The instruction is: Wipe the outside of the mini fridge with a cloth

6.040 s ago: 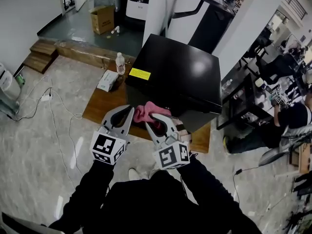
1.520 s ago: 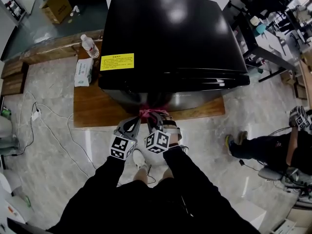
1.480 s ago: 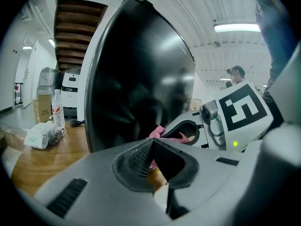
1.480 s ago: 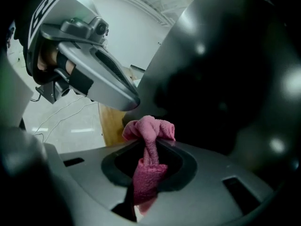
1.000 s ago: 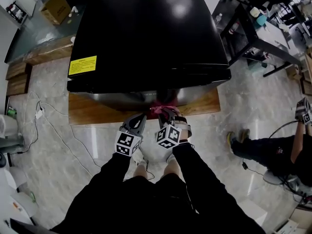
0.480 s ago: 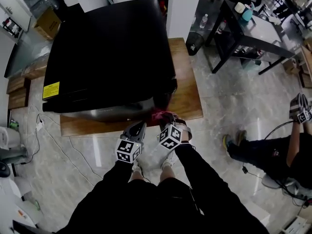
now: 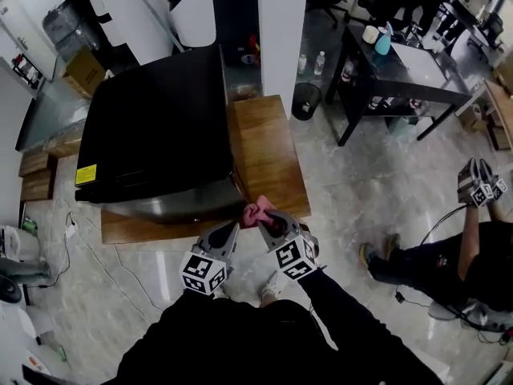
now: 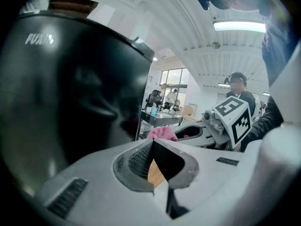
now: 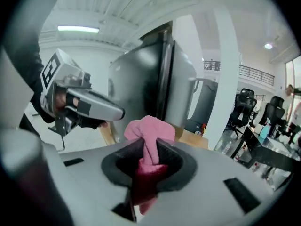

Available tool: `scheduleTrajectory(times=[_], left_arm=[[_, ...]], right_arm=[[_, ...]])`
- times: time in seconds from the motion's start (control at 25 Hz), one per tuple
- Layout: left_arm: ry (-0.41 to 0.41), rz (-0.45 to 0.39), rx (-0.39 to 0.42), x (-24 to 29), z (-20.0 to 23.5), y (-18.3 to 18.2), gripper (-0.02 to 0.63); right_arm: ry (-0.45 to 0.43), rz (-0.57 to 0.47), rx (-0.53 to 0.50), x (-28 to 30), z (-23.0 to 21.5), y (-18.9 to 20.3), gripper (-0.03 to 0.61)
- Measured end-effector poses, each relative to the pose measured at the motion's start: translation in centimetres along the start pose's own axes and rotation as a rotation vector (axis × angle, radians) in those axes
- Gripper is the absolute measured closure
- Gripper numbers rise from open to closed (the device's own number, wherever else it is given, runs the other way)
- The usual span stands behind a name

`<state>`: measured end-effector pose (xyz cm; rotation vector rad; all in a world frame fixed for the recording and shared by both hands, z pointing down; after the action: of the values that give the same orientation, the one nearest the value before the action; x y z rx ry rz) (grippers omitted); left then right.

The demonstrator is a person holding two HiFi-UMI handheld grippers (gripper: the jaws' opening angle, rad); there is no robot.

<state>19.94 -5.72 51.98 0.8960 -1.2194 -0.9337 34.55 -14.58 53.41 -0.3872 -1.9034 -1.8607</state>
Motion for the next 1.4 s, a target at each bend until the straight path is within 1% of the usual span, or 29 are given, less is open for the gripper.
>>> scheduleTrajectory(times=[0.16,0.28,0.4,0.48,0.56,0.68,0.84,1.04,1.12,1.24,1.32,1.4], left_arm=[[0.005,-0.072,0.002,-1.3,-3.3,-5.5,0.607],[0.015,-0.140,0.024,-1.9,-4.7,-9.1,0.607],[0.042,-0.180,0.003,-2.3,-5.4,-11.9,0.607],[0.062,-0.193,-0.013,-2.2,-5.3,-14.0,0.607],[0.092,-0.195,-0.011,-1.9,-5.4,-15.7,0.607],[0.131,-0.207,-0.008,-1.4,-5.9,-16.0,0.607],[0.155,-0.239,0.006,-1.5,-5.3,-16.1,0.607],[0.194,-0.240,0.000,-1.5,-5.4,-15.8,0.607],[0.185,-0.241,-0.009,-1.1,-6.0,-15.2,0.607],[0.164,-0.270,-0.001,-0.5,-7.1,-14.8,0.607],[0.115,-0.291,0.019,0.0,-7.4,-15.2,0.607],[0.050,-0.305,0.012,0.2,-7.0,-15.8,0.607]], right_arm=[[0.021,-0.186,0.097,-5.3,-2.0,-3.4,0.500],[0.038,-0.289,0.116,-7.3,-4.0,-6.4,0.500],[0.071,-0.329,0.092,-8.0,-5.6,-9.1,0.500],[0.076,-0.353,0.101,-8.1,-6.8,-11.0,0.500],[0.084,-0.368,0.121,-7.9,-7.8,-12.3,0.500],[0.099,-0.378,0.147,-7.7,-8.2,-12.5,0.499],[0.084,-0.413,0.178,-6.5,-8.2,-13.9,0.500],[0.080,-0.439,0.193,-5.3,-8.8,-15.4,0.500],[0.065,-0.452,0.197,-5.2,-9.3,-15.2,0.500],[0.004,-0.492,0.214,-4.9,-10.3,-14.8,0.500],[-0.052,-0.528,0.229,-4.1,-11.4,-15.3,0.500],[-0.129,-0.558,0.243,-2.9,-12.4,-16.3,0.500]])
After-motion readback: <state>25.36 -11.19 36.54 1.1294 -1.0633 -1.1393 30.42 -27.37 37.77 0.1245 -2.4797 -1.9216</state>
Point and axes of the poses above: the fingertips, and each gripper's own axes: x forward along the fingers, z to its left, y out of its underside, the point moved 9 cm from there along -x, backward along the fingers, and after that the axes turned 13 degrees about -y, right-handed, at the moved point
